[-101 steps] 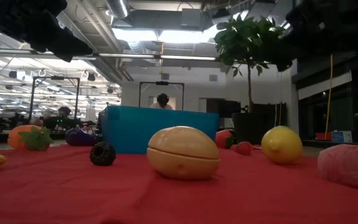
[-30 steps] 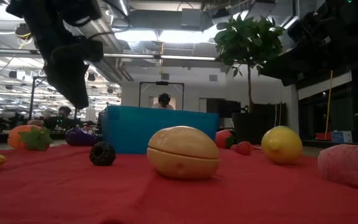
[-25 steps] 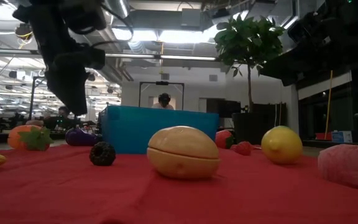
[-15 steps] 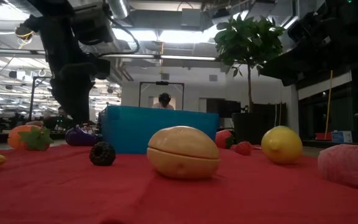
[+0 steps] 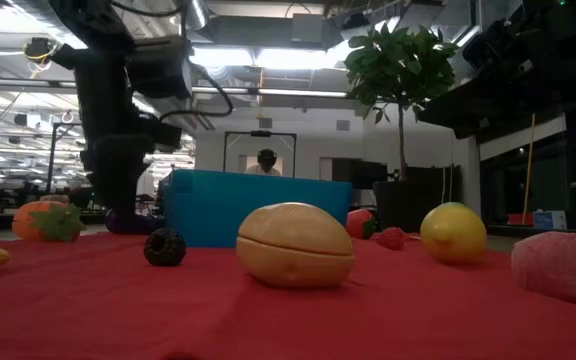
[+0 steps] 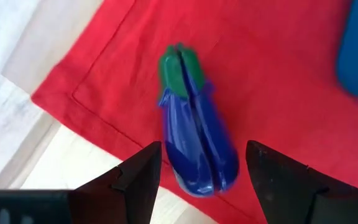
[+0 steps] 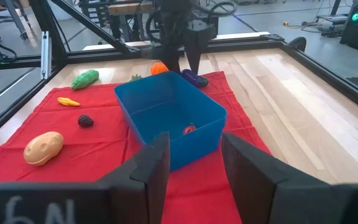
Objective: Pick and placing Produce into tupperware
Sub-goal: Put the eggplant into the blue bin
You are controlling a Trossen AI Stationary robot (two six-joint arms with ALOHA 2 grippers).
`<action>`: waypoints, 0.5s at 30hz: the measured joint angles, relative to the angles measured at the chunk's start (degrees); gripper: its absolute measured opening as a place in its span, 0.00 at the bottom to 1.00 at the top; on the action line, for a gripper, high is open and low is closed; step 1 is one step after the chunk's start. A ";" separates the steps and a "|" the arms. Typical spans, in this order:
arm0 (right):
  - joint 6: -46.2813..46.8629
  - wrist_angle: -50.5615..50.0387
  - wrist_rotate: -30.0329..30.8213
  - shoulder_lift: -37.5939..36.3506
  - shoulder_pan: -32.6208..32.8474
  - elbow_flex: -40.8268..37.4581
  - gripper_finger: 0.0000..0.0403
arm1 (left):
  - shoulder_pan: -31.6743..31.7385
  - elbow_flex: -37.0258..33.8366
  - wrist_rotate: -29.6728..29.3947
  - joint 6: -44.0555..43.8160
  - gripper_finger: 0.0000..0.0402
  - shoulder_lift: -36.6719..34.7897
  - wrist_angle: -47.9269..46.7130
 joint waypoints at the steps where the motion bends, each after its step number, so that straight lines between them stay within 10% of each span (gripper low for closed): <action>1: 0.00 0.00 0.00 0.00 -0.01 0.00 0.37 | 0.00 0.00 -0.02 0.00 0.56 0.84 0.48; 15: -0.02 -0.11 0.00 0.00 0.00 0.02 0.37 | 0.00 0.00 -0.31 -1.88 0.56 3.78 3.43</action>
